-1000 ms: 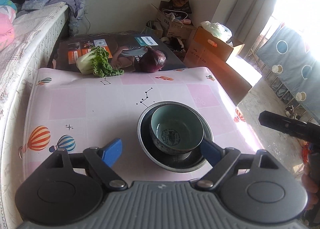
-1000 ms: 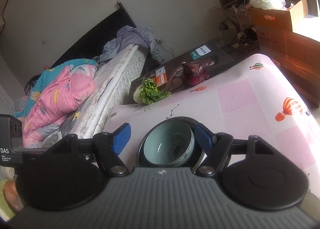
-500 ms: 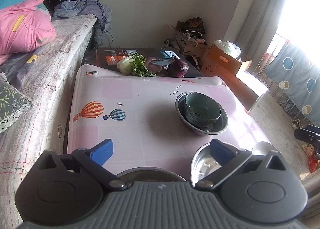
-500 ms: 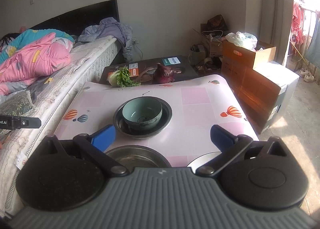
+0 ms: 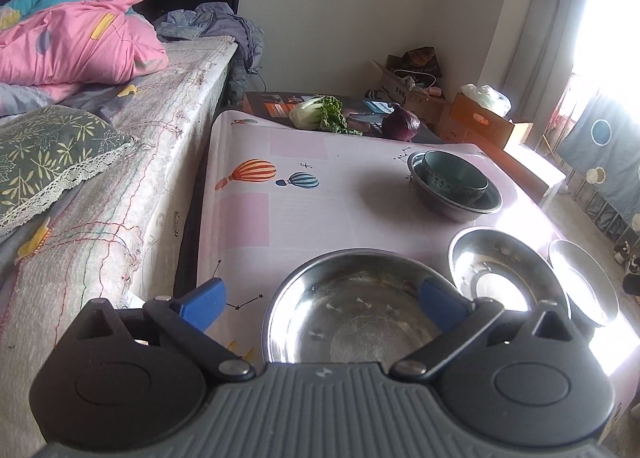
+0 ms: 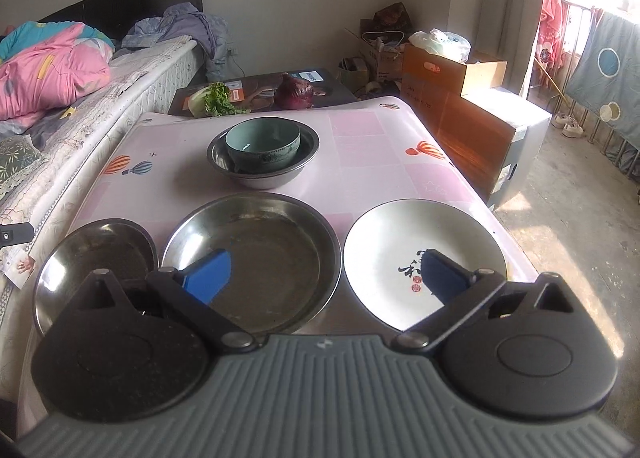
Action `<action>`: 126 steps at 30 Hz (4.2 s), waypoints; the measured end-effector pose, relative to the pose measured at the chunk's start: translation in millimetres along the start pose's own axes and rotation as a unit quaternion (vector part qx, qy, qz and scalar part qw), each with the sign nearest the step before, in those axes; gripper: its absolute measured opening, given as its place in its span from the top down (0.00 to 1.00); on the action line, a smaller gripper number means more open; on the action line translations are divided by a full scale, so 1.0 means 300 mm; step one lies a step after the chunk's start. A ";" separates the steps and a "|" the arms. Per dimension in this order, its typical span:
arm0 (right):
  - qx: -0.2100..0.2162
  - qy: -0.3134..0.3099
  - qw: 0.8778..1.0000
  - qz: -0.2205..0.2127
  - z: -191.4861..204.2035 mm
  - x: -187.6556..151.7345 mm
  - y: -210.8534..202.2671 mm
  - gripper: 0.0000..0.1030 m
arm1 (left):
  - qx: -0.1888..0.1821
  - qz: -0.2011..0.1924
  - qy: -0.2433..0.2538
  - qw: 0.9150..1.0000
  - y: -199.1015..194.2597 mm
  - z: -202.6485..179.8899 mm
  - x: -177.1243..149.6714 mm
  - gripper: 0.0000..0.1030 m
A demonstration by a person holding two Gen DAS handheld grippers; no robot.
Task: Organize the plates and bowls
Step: 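Raise both tools away from the nested green and steel bowls, then close the left tool on the large steel bowl rim while the right tool grips its opposite rim, then lift the large steel bowl off the table with both tools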
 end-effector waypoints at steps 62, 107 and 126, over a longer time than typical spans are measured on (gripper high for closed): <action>0.164 0.004 0.986 -0.038 0.353 -0.091 0.006 0.01 | -0.025 0.004 0.062 0.998 0.021 -0.002 -0.174 0.00; 0.188 0.078 0.976 0.073 0.494 -0.271 0.253 0.74 | -0.004 0.113 0.068 0.991 0.173 0.035 -0.215 0.53; 0.208 0.048 0.973 0.090 0.482 -0.299 0.190 0.72 | -0.036 0.148 0.082 0.985 0.075 0.002 -0.256 0.53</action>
Point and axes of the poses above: each gripper's, at about its wrist camera, not at the fingertips, and y roughly the way its jaws point, z to its left, x to its top, the point moved 6 cm from there along y, roughly the way its jaws point, and after that the axes turned 15 degrees about -z, right-handed, at the moved point
